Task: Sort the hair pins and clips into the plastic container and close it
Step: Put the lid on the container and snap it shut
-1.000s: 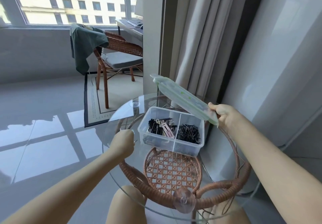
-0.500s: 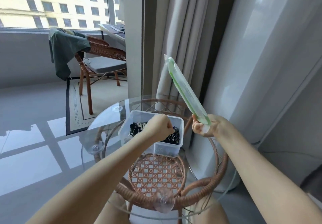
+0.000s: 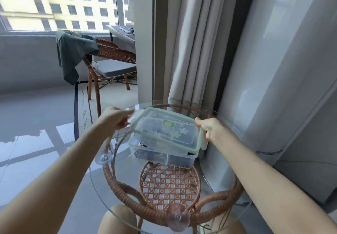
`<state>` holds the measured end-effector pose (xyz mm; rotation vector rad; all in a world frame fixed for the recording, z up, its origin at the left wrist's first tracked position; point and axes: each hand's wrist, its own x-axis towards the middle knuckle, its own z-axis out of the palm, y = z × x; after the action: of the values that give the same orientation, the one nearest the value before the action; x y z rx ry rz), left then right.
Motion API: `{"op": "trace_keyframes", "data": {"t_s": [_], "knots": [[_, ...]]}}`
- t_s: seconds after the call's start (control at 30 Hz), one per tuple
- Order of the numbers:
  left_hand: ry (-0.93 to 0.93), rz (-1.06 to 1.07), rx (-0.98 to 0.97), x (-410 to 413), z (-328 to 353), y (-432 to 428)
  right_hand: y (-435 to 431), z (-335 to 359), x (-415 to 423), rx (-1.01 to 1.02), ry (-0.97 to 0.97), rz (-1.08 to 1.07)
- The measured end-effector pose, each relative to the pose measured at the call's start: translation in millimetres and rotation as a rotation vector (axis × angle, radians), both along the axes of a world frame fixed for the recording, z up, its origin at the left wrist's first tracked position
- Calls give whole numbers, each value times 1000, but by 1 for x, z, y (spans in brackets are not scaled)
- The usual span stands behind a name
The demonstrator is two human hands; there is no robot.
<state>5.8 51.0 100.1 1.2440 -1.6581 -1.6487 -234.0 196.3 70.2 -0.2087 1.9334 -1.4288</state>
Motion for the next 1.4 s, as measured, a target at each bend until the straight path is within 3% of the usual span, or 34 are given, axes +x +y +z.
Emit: {"op": "trace_keyframes", "data": {"t_s": [0.1,0.43,0.7,0.97,1.4], "knots": [[-168,-30,-97,1,-19,-8,-4,-2,3,-1,186,-16],[-132,-18,51,0,-36,-7,7,-11,10,70,658,61],[-72,47,63,-2,-33,-1,4,-11,17,93,685,66],[-103,102,-34,-7,-32,7,25,-13,21,121,831,173],[-84,74,-44,-11,-23,-3,27,-6,13,35,818,70]]}}
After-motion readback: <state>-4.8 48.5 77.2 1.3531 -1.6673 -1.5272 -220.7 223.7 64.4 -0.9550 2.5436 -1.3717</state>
